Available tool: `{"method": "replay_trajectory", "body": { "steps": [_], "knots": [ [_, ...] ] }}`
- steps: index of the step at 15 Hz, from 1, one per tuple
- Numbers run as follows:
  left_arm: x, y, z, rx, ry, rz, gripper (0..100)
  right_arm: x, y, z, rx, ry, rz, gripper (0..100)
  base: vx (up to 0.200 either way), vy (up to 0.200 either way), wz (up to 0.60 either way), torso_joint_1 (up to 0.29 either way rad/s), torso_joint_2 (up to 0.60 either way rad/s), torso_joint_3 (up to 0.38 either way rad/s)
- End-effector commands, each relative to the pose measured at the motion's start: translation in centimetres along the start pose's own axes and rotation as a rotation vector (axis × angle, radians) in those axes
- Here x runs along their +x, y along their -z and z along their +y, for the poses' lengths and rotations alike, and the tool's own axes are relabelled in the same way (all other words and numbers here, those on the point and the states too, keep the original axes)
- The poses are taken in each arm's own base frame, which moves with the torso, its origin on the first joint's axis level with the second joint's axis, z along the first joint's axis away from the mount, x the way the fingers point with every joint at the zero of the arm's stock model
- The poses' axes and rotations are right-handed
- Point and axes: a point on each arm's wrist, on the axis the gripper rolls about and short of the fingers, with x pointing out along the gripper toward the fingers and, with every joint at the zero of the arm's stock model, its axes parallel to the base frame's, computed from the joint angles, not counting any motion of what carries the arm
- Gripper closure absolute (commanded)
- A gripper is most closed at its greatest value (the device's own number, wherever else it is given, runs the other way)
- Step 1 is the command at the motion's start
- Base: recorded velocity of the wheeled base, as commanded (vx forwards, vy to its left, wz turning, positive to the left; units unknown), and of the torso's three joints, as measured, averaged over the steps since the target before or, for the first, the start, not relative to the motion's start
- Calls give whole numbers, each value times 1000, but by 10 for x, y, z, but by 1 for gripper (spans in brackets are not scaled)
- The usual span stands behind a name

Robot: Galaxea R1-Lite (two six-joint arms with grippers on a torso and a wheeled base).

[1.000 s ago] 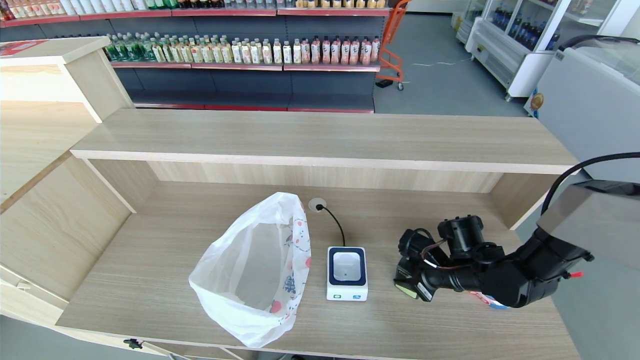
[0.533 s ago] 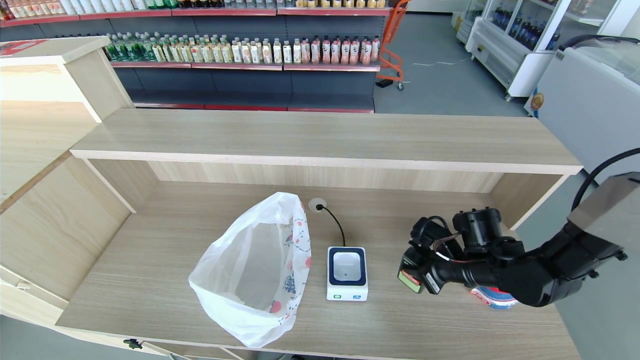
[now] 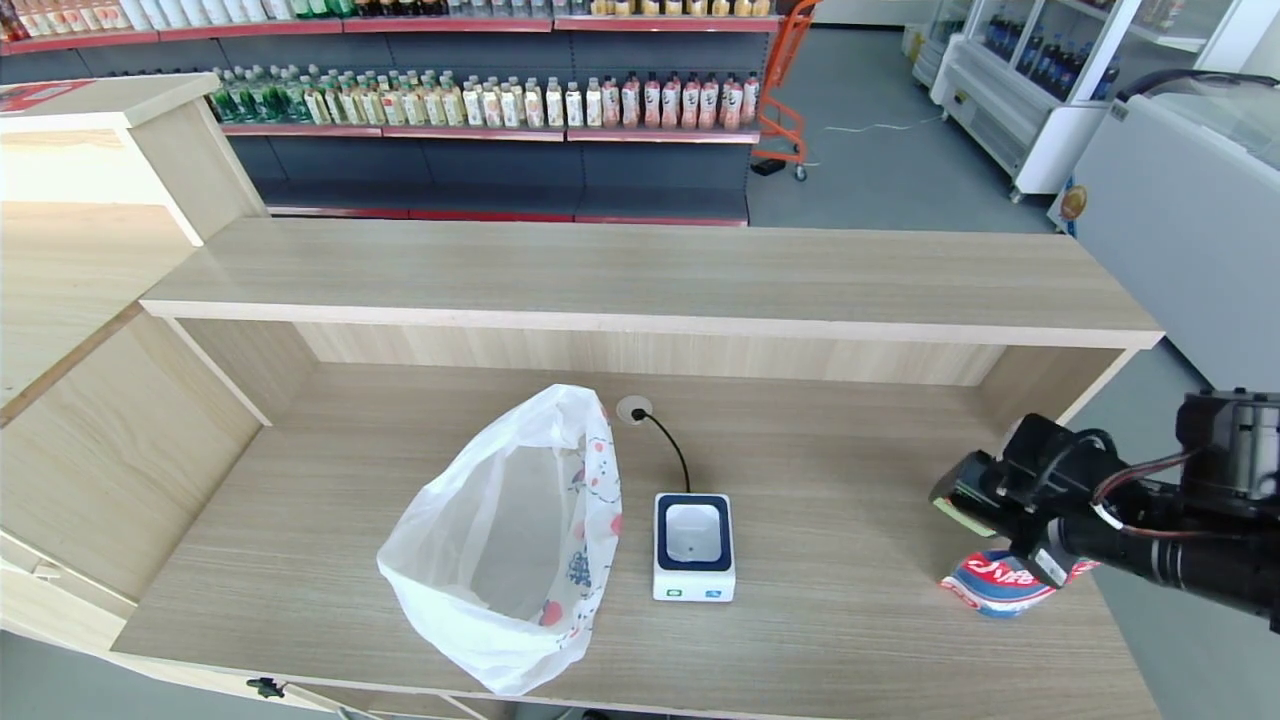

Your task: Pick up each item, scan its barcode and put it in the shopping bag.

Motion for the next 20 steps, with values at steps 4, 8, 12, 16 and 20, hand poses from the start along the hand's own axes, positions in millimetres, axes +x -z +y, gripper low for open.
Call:
{"method": "replay_trajectory", "body": {
  "steps": [4, 8, 12, 16, 20],
  "knots": [
    [0, 0, 0, -1, -1, 0, 0, -37, -13, -15, -889, 98, -432, 100, 0, 0, 0, 0, 0, 0],
    [0, 0, 0, -1, -1, 0, 0, -13, -36, 24, -1353, 56, -728, 100, 0, 0, 0, 0, 0, 0],
    [0, 0, 0, -1, -1, 0, 0, 17, -56, 64, -1484, 20, -1026, 100, 0, 0, 0, 0, 0, 0],
    [0, 0, 0, -1, -1, 0, 0, 26, -55, 81, -1548, 89, -1250, 100, 0, 0, 0, 0, 0, 0],
    [0, 0, 0, -1, -1, 0, 0, 31, -62, 85, -1553, 113, -1342, 100, 0, 0, 0, 0, 0, 0]
  ]
}}
